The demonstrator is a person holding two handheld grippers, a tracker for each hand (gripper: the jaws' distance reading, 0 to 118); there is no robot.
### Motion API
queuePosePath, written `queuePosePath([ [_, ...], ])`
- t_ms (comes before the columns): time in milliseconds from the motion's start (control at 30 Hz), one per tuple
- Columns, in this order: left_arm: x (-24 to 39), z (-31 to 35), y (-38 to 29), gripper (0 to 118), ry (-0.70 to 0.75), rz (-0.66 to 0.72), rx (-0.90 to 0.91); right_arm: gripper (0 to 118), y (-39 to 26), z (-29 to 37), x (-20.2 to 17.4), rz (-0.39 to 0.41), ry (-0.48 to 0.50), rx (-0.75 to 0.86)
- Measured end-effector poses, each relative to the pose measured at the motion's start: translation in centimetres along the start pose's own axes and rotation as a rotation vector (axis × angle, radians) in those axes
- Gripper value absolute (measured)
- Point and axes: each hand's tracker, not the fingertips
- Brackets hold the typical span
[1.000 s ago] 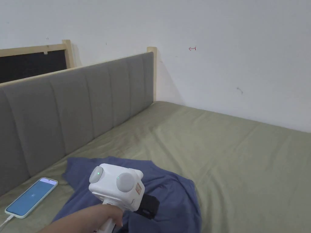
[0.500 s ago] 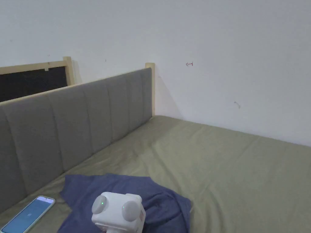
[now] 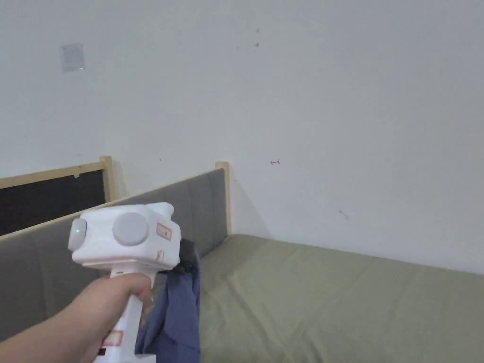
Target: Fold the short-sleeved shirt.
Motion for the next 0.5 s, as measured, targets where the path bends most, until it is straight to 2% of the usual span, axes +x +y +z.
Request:
queuePosePath([
  [133,6.7,5.8,4.2,8,-0.156,-0.062,0.121,0,0.8,2.4,2.0,-0.053,-0.029,0.042],
  [233,13.4,7.2,4.9,8,-0.296,-0.099,0.118,0,0.8,4.1,3.4,-0.051,-0.096,0.074],
  [367,22.9,5.0,2.2,8,-0.435,-0.229,0.054,0,0.8,6.6,5.2,-0.055,-0.138,0.090],
  [500,32.4,-0.2,-4.1,8,-0.580,-0.362,-0.094,0,0.1,8.4,7.5,-0.042,-0.214,0.082],
])
